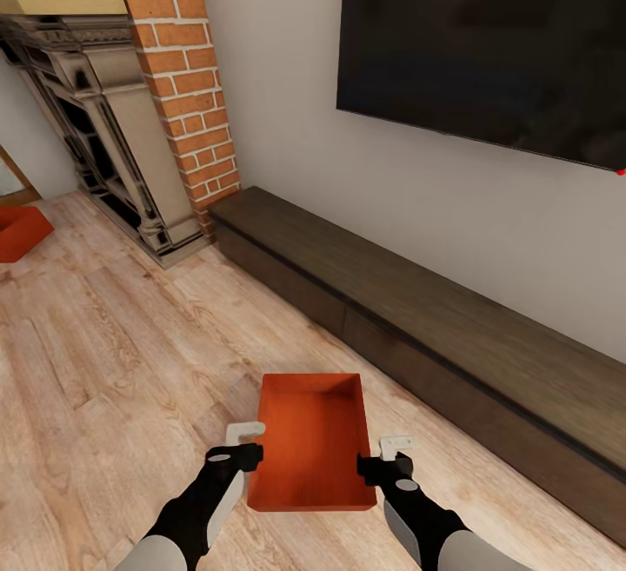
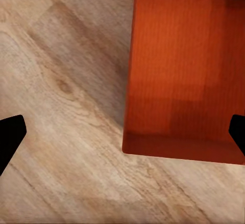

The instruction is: Move the two storage containers from the living room to the garage. In the garage, place one container on the floor and stack the other container on top of it (either order is fine).

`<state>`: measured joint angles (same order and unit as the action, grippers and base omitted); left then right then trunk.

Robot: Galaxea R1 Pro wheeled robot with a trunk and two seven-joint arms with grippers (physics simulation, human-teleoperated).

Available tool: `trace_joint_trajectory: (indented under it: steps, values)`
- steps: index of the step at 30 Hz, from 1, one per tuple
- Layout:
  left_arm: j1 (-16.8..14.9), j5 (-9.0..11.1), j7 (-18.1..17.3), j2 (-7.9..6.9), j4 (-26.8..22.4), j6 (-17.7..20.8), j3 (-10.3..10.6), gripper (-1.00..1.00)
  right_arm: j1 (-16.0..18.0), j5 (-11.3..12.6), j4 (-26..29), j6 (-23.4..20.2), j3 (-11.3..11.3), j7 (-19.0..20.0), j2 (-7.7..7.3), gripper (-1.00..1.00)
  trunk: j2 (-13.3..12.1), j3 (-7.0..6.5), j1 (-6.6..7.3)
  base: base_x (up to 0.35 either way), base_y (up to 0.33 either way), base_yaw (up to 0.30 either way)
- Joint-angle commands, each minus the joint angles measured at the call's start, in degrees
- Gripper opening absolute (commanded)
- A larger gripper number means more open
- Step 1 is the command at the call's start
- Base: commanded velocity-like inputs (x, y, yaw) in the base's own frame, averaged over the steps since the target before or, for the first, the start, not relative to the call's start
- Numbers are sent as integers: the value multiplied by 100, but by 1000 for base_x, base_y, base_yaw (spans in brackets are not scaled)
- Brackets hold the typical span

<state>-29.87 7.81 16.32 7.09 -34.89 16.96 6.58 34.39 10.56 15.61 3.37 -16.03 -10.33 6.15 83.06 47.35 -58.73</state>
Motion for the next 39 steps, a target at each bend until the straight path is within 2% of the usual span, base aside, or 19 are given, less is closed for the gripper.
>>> trace_joint_trajectory:
  steps: [1,9,20,29,39]
  values:
    - [-2,61,56,-7,-12,25,36,100,3,61,-4,24,-49,-31,-1,100,42,22,-22,0,0,0]
    - [-2,62,64,-7,-32,26,36,100,6,60,2,23,-49,-31,-8,100,363,166,-197,0,0,0]
    - [-2,56,61,-1,-50,26,42,100,7,60,83,16,-32,-12,-18,100,363,166,-197,0,0,0]
    - [-2,-3,73,43,-61,88,106,100,7,58,474,-34,-32,18,-78,100,724,327,-395,0,0,0]
    - [-2,-76,81,8,-39,51,140,100,7,52,504,7,-40,-15,-44,100,1125,507,-615,0,0,0]
